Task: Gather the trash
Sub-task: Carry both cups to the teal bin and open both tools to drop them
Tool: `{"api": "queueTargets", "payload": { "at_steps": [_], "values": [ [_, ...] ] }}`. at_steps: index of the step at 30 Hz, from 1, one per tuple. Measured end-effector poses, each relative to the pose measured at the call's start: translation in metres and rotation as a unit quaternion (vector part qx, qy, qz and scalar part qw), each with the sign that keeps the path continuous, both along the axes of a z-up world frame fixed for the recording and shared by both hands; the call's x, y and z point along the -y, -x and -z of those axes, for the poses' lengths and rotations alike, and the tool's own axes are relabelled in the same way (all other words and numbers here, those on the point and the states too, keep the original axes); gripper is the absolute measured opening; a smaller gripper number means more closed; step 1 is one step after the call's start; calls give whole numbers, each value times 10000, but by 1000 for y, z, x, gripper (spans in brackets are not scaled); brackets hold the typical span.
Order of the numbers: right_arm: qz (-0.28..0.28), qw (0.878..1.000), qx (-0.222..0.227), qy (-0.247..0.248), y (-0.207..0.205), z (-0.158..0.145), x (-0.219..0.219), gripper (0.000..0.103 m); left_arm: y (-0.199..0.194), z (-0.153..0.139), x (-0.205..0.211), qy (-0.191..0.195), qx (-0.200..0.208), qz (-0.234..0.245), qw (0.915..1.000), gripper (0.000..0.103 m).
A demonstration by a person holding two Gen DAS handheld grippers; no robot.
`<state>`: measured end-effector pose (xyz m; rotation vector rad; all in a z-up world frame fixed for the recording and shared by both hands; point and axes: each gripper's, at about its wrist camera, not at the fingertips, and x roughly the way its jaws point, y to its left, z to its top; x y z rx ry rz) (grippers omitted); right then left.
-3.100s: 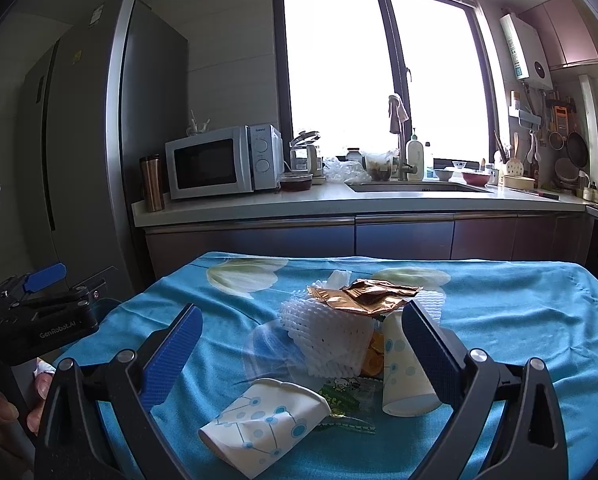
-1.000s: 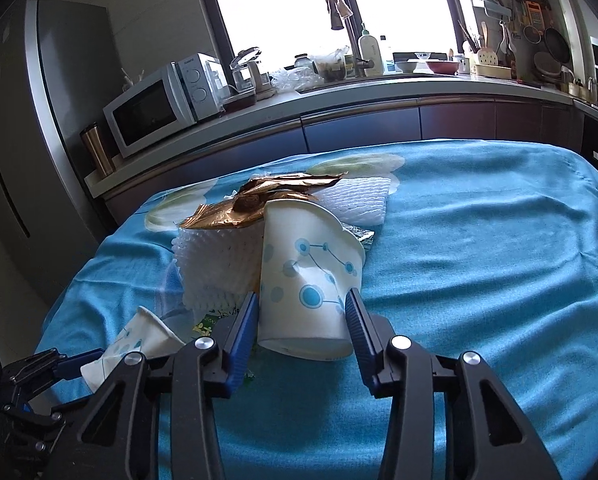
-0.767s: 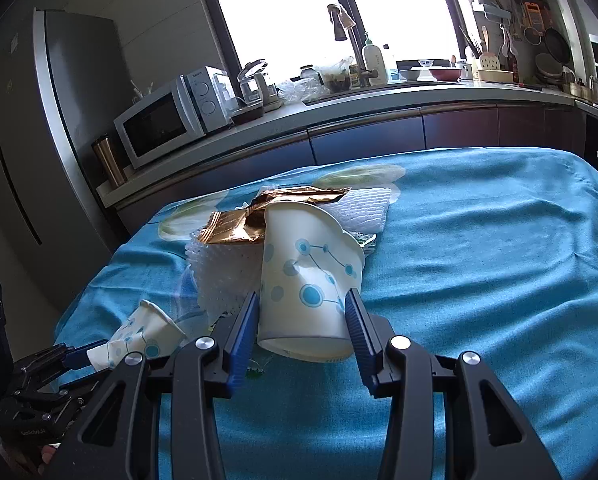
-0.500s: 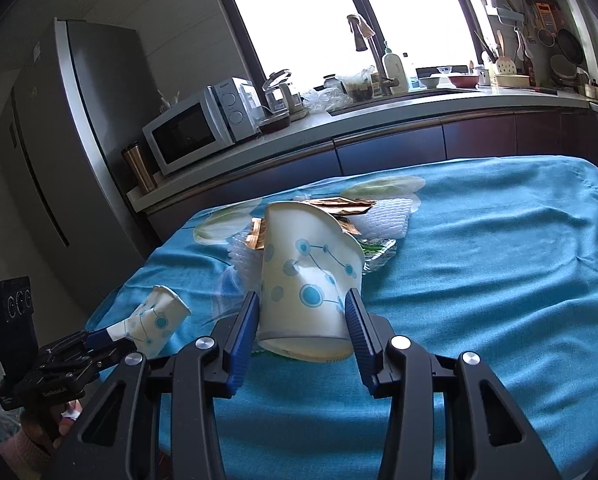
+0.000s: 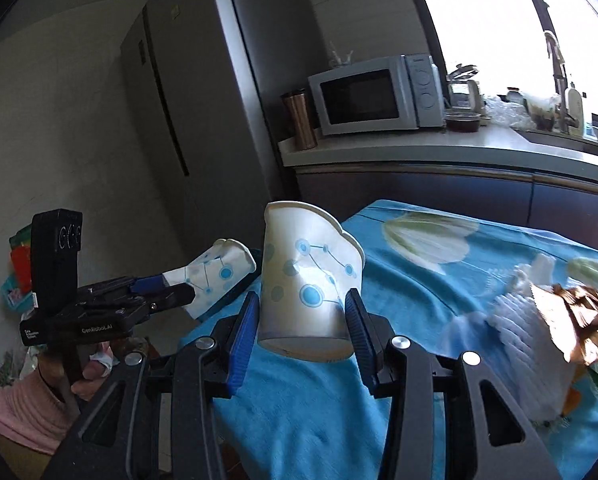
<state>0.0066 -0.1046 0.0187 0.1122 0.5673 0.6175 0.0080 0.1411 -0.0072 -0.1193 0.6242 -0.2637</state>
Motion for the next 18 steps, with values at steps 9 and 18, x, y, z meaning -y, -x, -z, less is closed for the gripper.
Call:
{"api": "queueTargets", "payload": {
  "at_steps": [9, 18],
  "values": [
    [-1033, 9933, -510, 62, -83, 12, -111, 42, -32, -14, -91, -526, -320, -779, 9951, 60],
    [-1274, 9847, -1141, 321, -153, 41, -179, 42, -78, 35, -120, -549, -664, -1247, 9885, 60]
  ]
}}
